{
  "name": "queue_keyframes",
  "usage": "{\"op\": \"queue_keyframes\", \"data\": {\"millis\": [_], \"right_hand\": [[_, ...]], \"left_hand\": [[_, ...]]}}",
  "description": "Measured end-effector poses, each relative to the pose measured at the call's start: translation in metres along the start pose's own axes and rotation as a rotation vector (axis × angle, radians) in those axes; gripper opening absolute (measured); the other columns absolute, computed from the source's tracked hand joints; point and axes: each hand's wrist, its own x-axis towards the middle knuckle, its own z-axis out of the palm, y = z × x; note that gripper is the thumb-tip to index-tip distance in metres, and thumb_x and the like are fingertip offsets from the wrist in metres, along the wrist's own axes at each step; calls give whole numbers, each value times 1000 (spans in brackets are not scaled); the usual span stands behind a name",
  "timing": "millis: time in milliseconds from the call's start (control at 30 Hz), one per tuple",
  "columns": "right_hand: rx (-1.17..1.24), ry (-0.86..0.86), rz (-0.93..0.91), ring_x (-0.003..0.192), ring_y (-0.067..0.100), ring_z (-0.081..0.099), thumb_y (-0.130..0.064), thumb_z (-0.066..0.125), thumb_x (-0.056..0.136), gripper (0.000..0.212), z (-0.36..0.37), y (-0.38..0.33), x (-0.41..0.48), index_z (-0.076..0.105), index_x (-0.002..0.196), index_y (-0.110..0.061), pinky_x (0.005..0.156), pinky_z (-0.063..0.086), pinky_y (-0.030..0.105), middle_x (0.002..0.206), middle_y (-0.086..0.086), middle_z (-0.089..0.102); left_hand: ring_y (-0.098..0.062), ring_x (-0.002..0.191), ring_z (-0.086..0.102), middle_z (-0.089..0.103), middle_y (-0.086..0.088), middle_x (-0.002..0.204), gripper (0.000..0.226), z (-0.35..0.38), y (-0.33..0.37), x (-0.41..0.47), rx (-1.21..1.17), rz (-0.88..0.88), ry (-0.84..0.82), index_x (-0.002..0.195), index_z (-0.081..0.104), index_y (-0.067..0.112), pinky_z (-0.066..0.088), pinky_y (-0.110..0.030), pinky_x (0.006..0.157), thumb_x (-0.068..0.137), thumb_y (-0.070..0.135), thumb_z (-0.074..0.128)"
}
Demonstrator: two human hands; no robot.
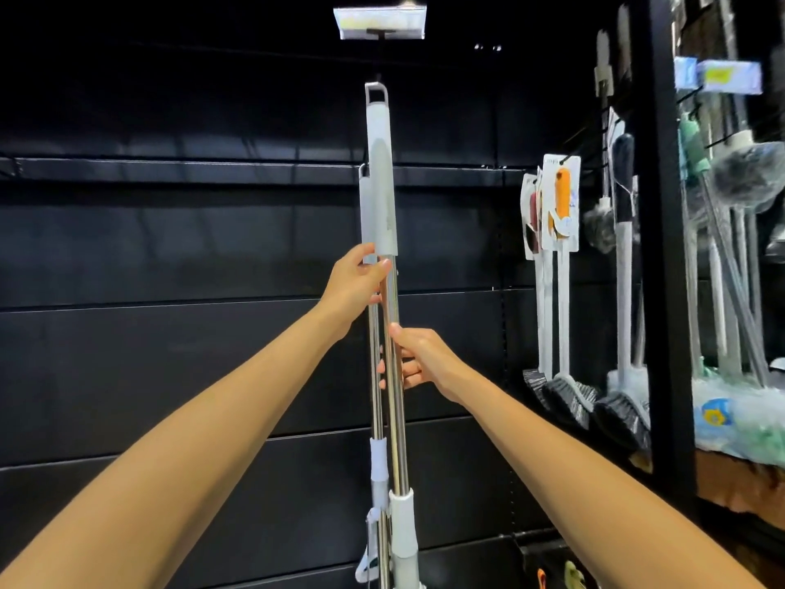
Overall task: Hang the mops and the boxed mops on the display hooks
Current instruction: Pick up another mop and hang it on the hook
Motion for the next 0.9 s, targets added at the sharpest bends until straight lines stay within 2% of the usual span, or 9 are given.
{"op": "queue_keyframes", "data": {"millis": [100,200,300,467,633,700,900], "right_hand": [[54,28,-62,75,26,72,-46,39,100,47,-10,-10,8,61,115,-8,69,59,32,84,8,73],[66,12,-126,74,25,72,-42,41,100,43,-16,-14,12,61,120,-9,67,59,30,85,10,72],[101,12,-150,71,24,72,-41,42,100,42,-19,-12,12,63,117,-9,66,60,31,84,10,71],[105,-10,-184,69,24,72,-42,42,99,45,-24,-20,15,63,117,-6,64,59,29,80,8,71],[103,-37,-229,67,24,71,-42,41,100,47,-23,-32,19,63,114,-2,64,59,29,81,9,71],[108,-47,-231,66,24,70,-41,41,100,48,-22,-34,20,62,115,0,63,58,29,81,10,70],[112,-69,-190,68,26,71,-43,41,99,50,-22,-30,25,61,117,-1,64,58,31,83,11,70]], "left_hand": [[-16,106,63,62,-5,120,41,8,-3,-4,-14,24,-5,138,43,18,53,-19,70,98,18,51],[-7,92,63,61,4,110,42,16,-6,-8,-32,39,37,140,42,18,52,-14,65,98,18,51],[-7,95,61,58,5,115,42,22,-5,-7,-18,78,59,140,43,19,51,-11,60,98,18,52],[-4,88,64,62,11,97,41,22,1,-6,-43,116,88,138,46,17,54,-14,66,98,17,52],[-7,92,65,61,-3,122,45,17,9,0,-48,152,149,140,45,13,55,-22,75,96,19,55],[-7,91,65,61,-3,123,44,16,10,2,-34,154,155,139,46,14,55,-21,74,97,20,54],[-23,110,63,60,-10,127,41,14,5,5,-5,111,152,137,47,15,56,-29,80,97,19,54]]}}
